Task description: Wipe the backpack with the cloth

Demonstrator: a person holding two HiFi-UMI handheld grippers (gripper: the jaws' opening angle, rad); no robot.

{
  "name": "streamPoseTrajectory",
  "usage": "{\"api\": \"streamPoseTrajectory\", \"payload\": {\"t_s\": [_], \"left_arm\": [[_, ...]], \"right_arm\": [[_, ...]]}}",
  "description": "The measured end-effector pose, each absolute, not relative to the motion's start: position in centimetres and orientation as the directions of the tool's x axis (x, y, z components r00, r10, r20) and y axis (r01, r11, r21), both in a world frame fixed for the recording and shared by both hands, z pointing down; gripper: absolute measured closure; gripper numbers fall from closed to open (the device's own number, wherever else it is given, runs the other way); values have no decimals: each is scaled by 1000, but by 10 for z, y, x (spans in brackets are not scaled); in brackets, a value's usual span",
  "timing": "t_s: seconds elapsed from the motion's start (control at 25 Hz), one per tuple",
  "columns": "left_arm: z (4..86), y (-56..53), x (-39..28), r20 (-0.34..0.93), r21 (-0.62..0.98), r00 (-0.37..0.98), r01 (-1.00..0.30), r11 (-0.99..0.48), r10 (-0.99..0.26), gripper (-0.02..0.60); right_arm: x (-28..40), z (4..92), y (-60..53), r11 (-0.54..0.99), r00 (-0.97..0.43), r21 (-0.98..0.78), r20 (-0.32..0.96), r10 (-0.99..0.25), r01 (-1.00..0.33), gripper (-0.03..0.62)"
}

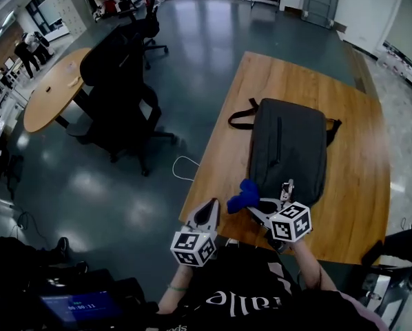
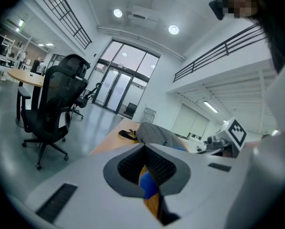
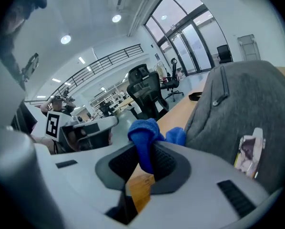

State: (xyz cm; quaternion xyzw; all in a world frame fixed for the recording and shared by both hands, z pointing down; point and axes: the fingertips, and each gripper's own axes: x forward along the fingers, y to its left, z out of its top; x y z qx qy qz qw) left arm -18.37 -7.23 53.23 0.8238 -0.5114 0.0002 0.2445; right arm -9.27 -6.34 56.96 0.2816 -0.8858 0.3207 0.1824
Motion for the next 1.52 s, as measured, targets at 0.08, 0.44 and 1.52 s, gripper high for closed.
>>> {"api": "streamPoseTrajectory", "payload": {"t_s": [0.08,0.44,1.52], "left_arm": [[533,-69,-181,254,400,487,-840,-368,-835,583],[532,-67,-168,259,390,516,-829,-401,-816,583],[529,-72,-15,292,367,630,-769,-524,-720,583]], "right_arm": [[-91,573,-47,619,-773,-480,504,-385,-621,539],[-76,567,-29,552,-754,-513,463,-467,-657,539],[231,570,-61,119,-355,-444,499,-790,-888,539]]}}
